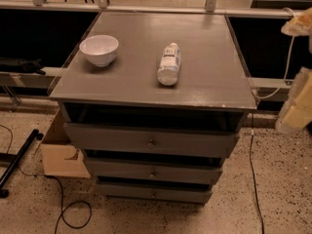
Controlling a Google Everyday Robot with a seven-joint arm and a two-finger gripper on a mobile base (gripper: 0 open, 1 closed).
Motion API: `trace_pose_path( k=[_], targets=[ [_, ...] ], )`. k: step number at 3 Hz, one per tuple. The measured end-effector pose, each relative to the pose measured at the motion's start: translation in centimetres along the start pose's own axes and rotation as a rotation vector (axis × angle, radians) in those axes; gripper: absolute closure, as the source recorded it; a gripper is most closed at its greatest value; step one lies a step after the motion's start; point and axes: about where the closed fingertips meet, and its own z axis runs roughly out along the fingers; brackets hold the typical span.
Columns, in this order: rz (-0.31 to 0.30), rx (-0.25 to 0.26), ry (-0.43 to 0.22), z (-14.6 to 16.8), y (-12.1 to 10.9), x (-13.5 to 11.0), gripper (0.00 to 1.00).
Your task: Open middle drawer
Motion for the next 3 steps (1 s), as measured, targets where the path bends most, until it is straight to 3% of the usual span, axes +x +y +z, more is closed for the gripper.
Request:
trace_pose_path(
  k=[2,3],
  targets=[
    [0.063,-0.101,0.017,2.2,4.2,3.8,0.00],
    [0.087,-0.108,0.016,2.5,4.3,5.0,0.00]
  ],
)
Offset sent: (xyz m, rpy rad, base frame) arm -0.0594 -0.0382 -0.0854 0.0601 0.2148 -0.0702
